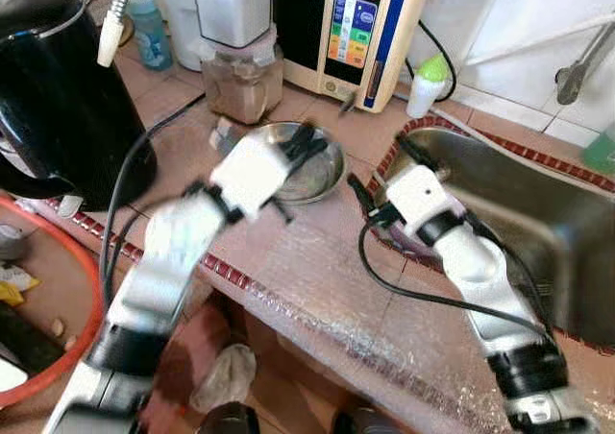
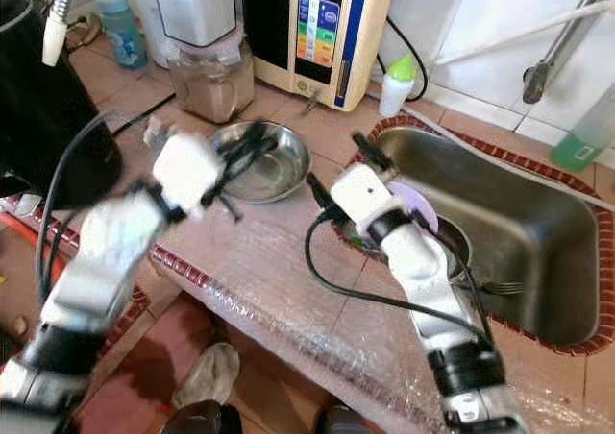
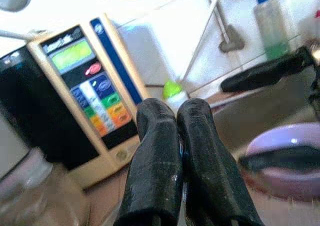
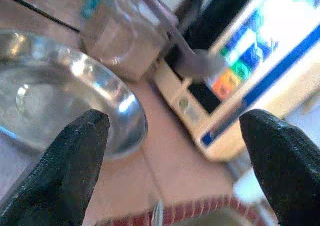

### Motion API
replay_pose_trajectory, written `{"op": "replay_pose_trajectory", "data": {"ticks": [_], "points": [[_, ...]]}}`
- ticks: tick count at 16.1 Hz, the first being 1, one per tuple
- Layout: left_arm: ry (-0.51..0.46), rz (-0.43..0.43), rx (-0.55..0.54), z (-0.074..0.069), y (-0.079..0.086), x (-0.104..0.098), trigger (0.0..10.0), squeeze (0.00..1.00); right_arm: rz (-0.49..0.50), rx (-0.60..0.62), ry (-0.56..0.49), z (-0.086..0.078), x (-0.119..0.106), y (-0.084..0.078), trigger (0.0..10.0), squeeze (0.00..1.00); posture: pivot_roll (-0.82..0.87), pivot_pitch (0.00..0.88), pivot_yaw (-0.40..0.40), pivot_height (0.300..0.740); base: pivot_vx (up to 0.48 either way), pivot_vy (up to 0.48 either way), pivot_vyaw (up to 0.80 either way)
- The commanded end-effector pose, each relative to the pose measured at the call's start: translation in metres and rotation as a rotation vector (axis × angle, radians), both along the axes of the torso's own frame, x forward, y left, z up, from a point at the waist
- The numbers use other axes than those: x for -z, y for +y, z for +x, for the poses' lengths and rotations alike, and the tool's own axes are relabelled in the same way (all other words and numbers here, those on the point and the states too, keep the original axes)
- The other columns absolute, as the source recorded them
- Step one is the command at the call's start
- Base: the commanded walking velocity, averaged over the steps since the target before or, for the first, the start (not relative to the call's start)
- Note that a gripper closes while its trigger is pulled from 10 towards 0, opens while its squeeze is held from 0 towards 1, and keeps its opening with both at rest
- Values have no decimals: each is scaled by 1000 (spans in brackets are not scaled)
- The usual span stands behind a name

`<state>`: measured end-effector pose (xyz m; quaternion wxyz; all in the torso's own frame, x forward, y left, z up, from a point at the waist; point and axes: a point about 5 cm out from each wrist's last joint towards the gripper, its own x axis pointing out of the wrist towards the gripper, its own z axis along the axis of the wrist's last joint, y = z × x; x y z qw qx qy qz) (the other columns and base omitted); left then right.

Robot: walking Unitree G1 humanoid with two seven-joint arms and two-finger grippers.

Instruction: Kitchen organization

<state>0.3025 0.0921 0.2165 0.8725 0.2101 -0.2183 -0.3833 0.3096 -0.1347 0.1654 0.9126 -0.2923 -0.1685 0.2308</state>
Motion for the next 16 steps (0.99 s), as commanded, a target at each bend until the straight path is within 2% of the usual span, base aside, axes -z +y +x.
{"op": "replay_pose_trajectory", "data": {"ticks": [1, 5, 6, 7, 12, 16], "points": [[47, 23, 31, 3, -3, 4, 0, 0, -31, -21, -20, 0, -1, 1, 10000, 0, 19, 54, -7, 740, 0, 0, 0], [138, 72, 158, 9, -27, 3, 0, 0, -84, -36, -80, 7, -3, 6, 10000, 0, 11, 47, 5, 740, 0, 0, 0], [154, 76, 180, 8, -32, 5, 0, 0, -83, -23, -93, 8, -4, 6, 1020, 0, 11, 46, 6, 740, 0, 0, 0], [159, 79, 194, 6, -35, 6, 0, 0, -78, -23, -94, 8, -3, 7, 0, 0, 10, 45, 8, 740, 0, 0, 0], [167, 80, 224, 3, -42, 7, 0, 0, -54, -39, -33, 8, 10, 12, 0, 0, 10, 41, 3, 740, 0, 0, 0], [174, 73, 225, 1, -44, 9, 0, 0, -31, 33, 5, 18, 14, 7, 0, 0, 10, 39, -3, 740, 0, 0, 0]]}}
